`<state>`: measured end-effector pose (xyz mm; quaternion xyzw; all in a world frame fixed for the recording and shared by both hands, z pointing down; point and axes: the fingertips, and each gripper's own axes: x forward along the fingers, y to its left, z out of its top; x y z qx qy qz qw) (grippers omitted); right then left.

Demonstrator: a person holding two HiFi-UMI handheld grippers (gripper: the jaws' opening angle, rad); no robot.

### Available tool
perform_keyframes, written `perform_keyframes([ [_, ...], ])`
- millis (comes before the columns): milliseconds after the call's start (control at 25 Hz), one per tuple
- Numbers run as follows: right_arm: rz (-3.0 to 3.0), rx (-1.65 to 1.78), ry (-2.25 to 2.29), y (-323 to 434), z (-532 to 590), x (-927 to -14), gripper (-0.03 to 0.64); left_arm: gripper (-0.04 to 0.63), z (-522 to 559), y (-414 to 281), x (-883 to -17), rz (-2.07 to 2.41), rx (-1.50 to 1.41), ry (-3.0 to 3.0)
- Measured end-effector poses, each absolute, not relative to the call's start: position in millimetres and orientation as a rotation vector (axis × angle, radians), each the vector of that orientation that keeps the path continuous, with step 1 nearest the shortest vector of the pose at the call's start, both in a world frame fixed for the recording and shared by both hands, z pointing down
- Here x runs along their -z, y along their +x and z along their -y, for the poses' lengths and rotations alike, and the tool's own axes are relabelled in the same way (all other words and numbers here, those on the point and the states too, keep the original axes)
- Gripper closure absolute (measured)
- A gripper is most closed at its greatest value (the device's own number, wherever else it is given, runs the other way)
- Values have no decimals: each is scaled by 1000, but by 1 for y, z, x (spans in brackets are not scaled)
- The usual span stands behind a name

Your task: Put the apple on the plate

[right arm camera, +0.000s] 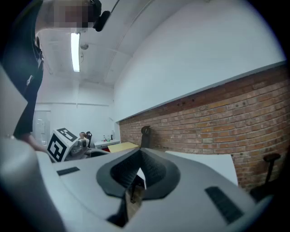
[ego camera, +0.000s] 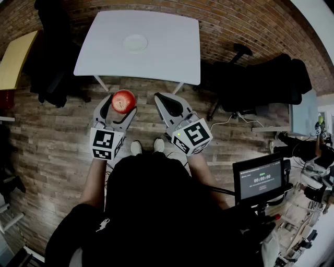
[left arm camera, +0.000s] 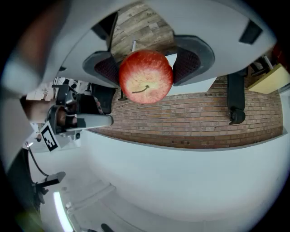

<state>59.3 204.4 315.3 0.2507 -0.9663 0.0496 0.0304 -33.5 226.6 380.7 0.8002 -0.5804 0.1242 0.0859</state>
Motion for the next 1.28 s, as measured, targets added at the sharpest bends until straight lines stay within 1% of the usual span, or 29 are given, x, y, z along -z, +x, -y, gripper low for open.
perform_keyframes([
  [320,2979,-147,745,57,-207,-320,614,221,-228,-31,-387,1724,-374,2386],
  [720,3006,-252,811,66,-193,-316,612,221,-220,-37,-383,1712,-382,2399],
  [1280,2953,-236,823,20,-192,-331,613,221,-210,-78,-397,1673,-374,2424],
])
